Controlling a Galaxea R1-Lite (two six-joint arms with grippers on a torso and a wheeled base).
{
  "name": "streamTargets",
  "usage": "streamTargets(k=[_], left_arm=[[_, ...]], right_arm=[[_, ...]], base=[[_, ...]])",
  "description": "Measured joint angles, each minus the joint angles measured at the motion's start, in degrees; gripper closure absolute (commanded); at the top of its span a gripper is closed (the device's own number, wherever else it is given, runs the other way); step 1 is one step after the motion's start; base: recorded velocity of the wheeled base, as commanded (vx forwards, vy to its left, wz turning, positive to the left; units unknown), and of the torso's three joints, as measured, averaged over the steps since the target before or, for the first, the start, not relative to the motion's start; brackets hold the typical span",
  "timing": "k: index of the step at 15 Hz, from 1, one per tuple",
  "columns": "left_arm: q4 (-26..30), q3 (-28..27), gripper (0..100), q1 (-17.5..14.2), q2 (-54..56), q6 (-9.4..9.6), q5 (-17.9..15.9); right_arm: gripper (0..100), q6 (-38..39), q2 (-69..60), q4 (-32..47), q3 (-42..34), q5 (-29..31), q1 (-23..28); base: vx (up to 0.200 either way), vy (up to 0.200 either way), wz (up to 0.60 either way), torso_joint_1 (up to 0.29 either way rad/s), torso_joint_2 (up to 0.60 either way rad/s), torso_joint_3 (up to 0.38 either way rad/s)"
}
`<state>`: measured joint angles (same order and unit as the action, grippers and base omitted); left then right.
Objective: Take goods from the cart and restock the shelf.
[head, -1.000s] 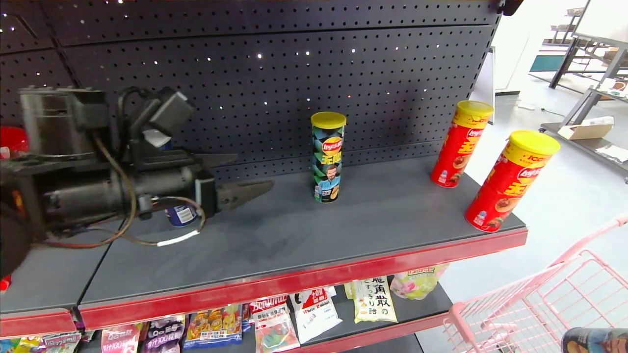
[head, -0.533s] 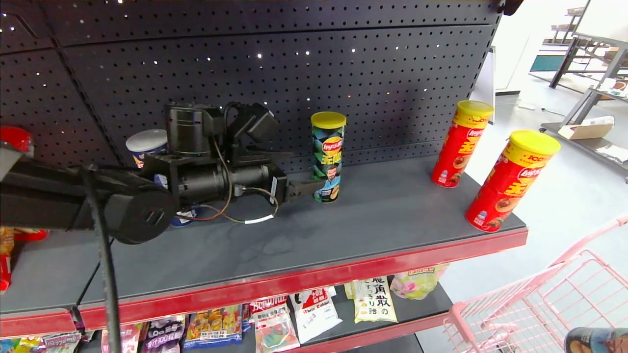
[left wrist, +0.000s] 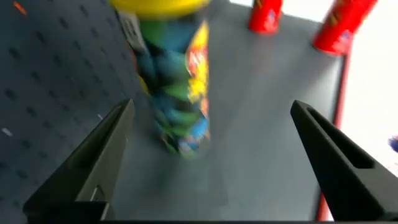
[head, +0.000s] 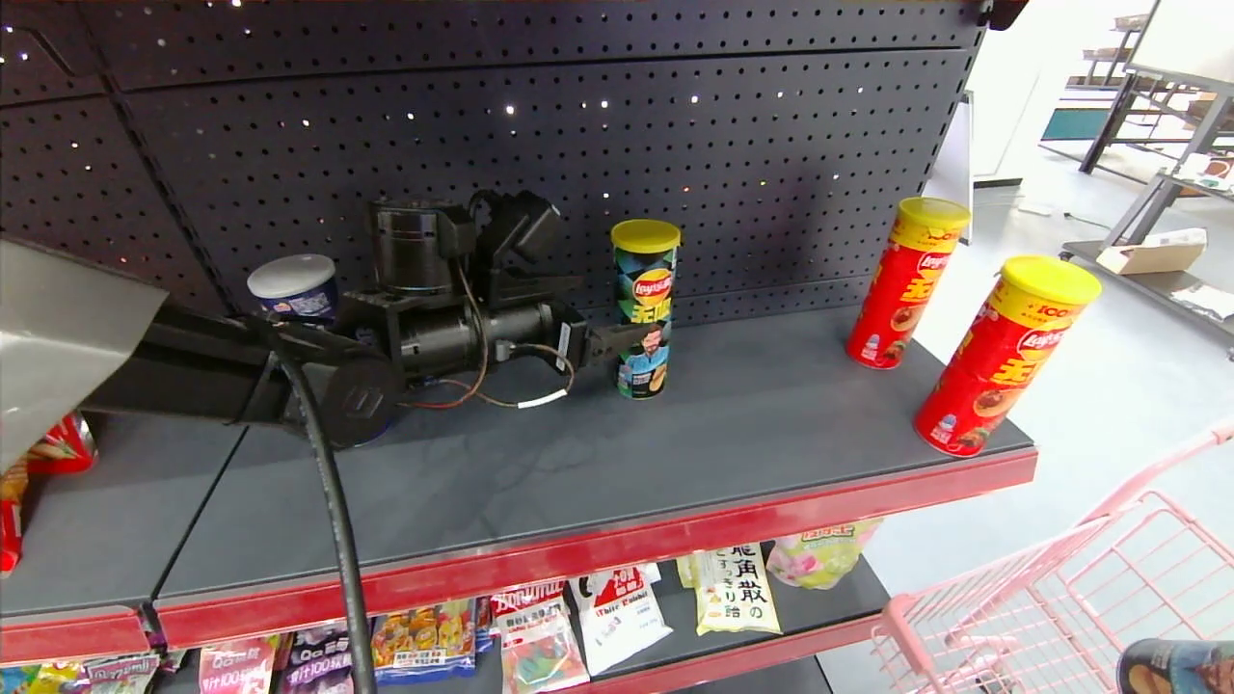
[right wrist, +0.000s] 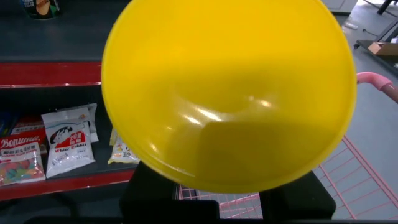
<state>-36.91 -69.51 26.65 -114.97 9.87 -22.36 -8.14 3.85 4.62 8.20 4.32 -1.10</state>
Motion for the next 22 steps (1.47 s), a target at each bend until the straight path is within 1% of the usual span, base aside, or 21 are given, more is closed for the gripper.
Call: streamTargets(k=[1,2,7,10,14,19,22], left_arm=[[-2.57,-0.35,0,0.0,-0.93,-0.05,0.88],[-3.49,-0.66,0,0.0,-1.65,-0.13,1.21],[-3.93,-2.93,0,0.0,-4.07,-0.41,1.5],[-3.97,-6.29,0,0.0,-6.28,-0.49,3.21],[-3.93,-7.96,0,0.16,-8.07,-0.51,3.25],[-3.49,-14.45,0,0.16,-11.28,-0.57,3.21],[-3.45,-15.57,0,0.33,-12.48,-0.57,3.18]], right_arm=[[100,-0.01,-0.02,0.02,0.02,0.39,0.0],[100,-0.01,-0.05,0.0,0.04,0.61,0.0],[100,0.0,-0.06,0.02,-0.02,0.66,-0.02],[100,-0.01,-0.06,0.0,0.11,0.69,-0.02],[100,-0.01,-0.06,0.0,0.2,0.69,-0.02],[100,0.0,0.0,0.02,0.15,0.69,-0.02],[100,0.0,-0.02,0.02,0.13,0.68,-0.02]], base=[[0.0,0.0,0.0,0.0,0.0,0.0],[0.0,0.0,0.0,0.0,0.0,0.0],[0.0,0.0,0.0,0.0,0.0,0.0],[0.0,0.0,0.0,0.0,0.0,0.0],[0.0,0.0,0.0,0.0,0.0,0.0],[0.0,0.0,0.0,0.0,0.0,0.0],[0.0,0.0,0.0,0.0,0.0,0.0]])
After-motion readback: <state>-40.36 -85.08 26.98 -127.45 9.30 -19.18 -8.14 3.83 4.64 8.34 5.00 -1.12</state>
